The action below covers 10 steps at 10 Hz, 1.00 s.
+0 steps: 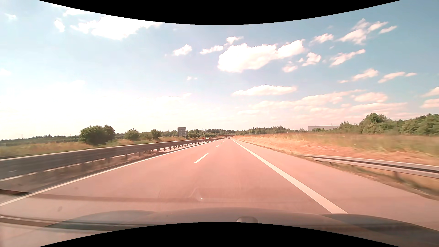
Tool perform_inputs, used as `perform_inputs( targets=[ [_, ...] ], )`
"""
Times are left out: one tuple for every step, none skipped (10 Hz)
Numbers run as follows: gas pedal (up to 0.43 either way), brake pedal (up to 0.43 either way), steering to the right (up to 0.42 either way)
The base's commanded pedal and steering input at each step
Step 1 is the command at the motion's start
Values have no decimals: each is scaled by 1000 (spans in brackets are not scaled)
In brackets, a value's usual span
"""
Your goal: Follow the waypoints while adhering to traffic rules and regulations
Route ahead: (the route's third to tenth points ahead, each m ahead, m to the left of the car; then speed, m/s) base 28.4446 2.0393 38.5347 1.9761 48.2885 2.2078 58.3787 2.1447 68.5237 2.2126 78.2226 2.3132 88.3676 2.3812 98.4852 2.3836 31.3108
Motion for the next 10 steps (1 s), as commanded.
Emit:
perform_inputs(
  targets=[
    [280, 0, -3],
    [280, 0, -3],
    [280, 0, -3],
    [280, 0, -3],
    [280, 0, -3],
    [280, 0, -2],
    [280, 0, -2],
    [280, 0, -2],
    [280, 0, -1],
    [280, 0, -1]
  ],
)
